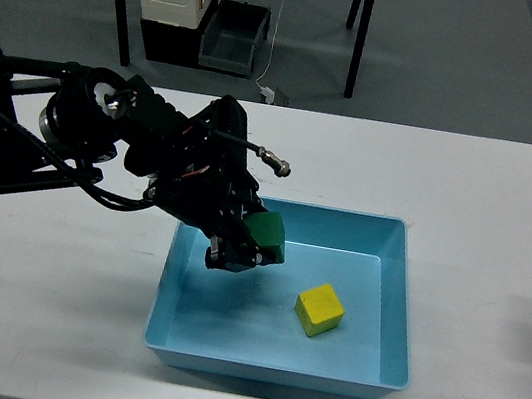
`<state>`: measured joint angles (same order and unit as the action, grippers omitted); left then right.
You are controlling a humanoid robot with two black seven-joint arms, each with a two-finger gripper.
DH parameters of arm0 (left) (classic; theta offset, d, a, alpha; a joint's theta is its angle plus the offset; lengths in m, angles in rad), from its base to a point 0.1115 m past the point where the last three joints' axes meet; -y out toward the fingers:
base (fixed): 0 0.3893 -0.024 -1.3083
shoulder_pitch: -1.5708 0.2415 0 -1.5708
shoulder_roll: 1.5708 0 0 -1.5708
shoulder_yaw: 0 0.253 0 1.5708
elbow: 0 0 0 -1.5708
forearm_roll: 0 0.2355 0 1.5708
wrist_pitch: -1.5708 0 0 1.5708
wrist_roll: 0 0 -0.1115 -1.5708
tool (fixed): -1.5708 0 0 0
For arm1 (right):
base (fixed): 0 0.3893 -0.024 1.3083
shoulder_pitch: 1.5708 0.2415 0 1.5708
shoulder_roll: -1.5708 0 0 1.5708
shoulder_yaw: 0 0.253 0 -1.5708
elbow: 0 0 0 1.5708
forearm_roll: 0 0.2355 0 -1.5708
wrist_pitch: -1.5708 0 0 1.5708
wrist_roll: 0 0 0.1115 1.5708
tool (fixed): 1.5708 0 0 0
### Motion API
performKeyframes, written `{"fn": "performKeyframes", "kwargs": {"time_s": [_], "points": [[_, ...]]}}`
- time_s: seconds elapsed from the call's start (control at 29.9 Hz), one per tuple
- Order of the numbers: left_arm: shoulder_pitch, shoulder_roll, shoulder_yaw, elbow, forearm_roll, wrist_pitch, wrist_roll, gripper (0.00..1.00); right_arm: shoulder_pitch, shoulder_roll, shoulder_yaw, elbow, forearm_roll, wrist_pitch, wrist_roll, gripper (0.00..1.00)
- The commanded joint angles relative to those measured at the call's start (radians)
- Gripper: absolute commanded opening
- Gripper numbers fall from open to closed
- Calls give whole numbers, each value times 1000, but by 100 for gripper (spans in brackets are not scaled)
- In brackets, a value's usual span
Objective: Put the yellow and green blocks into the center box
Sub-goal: 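Lift the green cube and lower it into the blue tray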
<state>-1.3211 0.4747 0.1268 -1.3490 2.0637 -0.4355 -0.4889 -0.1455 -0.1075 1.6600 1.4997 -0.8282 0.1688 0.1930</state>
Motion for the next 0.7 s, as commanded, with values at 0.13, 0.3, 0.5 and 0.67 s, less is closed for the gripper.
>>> {"fn": "performKeyframes", "kwargs": {"time_s": [0.13,0.3,0.5,0.67], "points": [[13,-73,74,89,79,-5,0,41,1,0,-3,0,0,0,0,100],[36,-88,91,114,76,-6,0,66,1,2,-3,0,0,0,0,100],[34,-90,80,117,64,-29,0,75,1,0,-5,0,0,0,0,100],[33,-93,73,116,15,-31,0,80,3,0,-5,2,1,1,0,100]]}}
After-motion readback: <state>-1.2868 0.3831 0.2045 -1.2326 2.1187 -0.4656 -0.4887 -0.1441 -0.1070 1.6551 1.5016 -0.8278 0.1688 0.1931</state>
